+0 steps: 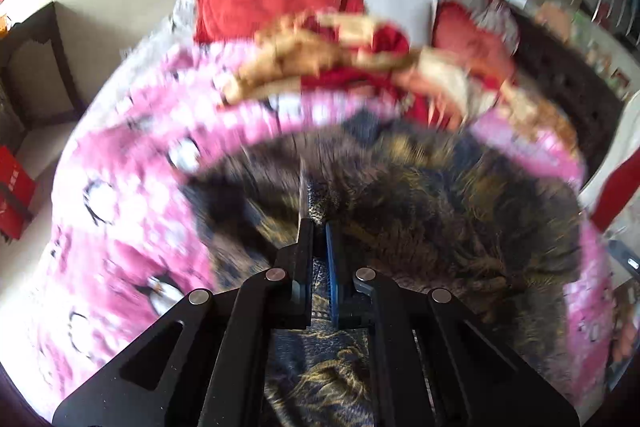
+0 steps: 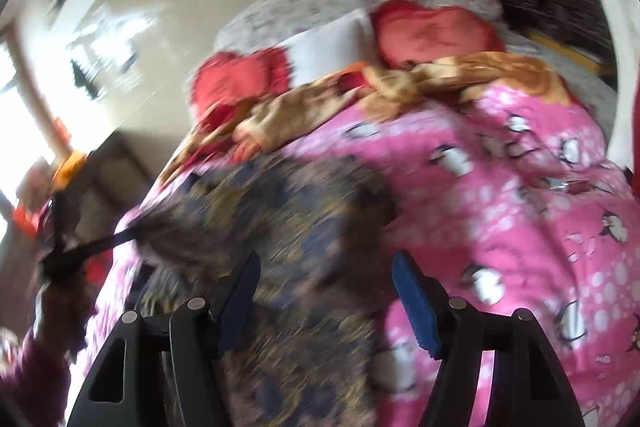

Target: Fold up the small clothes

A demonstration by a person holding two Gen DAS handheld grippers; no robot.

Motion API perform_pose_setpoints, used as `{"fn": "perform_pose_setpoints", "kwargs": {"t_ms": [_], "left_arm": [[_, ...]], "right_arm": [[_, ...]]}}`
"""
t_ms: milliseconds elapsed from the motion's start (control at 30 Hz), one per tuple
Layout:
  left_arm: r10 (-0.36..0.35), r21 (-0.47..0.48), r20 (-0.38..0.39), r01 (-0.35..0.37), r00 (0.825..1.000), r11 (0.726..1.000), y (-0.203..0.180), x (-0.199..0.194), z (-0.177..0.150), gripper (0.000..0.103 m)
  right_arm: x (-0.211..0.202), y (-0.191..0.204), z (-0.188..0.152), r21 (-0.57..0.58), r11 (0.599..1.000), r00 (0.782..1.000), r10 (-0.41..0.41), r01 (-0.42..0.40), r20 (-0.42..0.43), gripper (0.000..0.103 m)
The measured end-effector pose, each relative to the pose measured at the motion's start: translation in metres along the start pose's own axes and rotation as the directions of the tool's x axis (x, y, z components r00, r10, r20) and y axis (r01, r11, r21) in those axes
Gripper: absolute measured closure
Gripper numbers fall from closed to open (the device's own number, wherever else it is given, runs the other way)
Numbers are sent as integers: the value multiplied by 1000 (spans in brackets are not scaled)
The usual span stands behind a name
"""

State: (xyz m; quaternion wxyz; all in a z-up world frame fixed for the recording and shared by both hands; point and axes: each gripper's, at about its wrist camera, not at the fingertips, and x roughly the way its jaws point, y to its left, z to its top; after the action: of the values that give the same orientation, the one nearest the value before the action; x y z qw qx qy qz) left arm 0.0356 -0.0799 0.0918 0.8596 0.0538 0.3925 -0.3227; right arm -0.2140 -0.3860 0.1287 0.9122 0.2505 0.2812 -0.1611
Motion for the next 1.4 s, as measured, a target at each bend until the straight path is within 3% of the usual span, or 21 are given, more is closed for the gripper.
{"fn": "perform_pose_setpoints", "kwargs": {"t_ms": [67,167,267,367,433,533,633,733,867,967,1067,1167,1233,1300,1333,1400], "left_arm": [[13,-10,20,-13,1000,1000,11,-14,1,99],[39,-40,-7,-39,999,998,27,-16,-8,99],[118,-34,-30,-119,993,992,35,-11,-24,99],[138,-56,-96,-144,986,988,46,5,-39,99],[140,-46,-96,-145,985,988,46,5,-44,99],[167,-9,-67,-168,984,986,41,3,-43,99],[164,-23,-66,-166,984,986,45,4,-40,99],[173,-50,-72,-176,982,983,53,6,-38,99],[174,-83,-80,-180,981,980,62,4,-39,99],[173,-60,-75,-178,982,982,56,0,-39,99],[156,-26,-31,-157,987,987,41,-8,-37,99],[165,14,-33,-164,986,986,26,0,-38,99],[174,34,-59,-172,983,984,18,14,-43,99],[164,29,-90,-162,982,986,17,26,-47,99],[162,22,-94,-160,982,987,18,27,-47,99],[155,14,-94,-155,983,988,19,28,-45,99]], "right_arm": [[16,-12,11,43,999,999,-16,18,-45,34],[34,-27,18,112,993,997,-16,24,-75,34],[49,-31,19,145,989,994,9,6,-107,34],[58,-25,18,114,993,993,13,1,-119,34],[62,-16,16,56,998,991,3,5,-134,34],[57,-4,11,-63,993,990,-102,96,-97,34],[55,-2,10,-89,986,988,-144,139,-52,35],[70,0,12,-122,985,987,-135,124,-84,46],[85,4,19,-117,991,996,-77,70,-55,89],[75,4,39,-33,998,998,-53,54,24,95],[62,8,63,-14,998,994,-56,58,91,96],[70,8,83,-23,996,990,-89,91,106,96],[99,-11,92,14,993,993,-115,115,1,96],[128,-43,93,148,985,988,-75,94,-133,94],[134,-58,91,217,974,987,-28,62,-156,90],[131,-70,88,252,966,988,-25,63,-150,68]]}}
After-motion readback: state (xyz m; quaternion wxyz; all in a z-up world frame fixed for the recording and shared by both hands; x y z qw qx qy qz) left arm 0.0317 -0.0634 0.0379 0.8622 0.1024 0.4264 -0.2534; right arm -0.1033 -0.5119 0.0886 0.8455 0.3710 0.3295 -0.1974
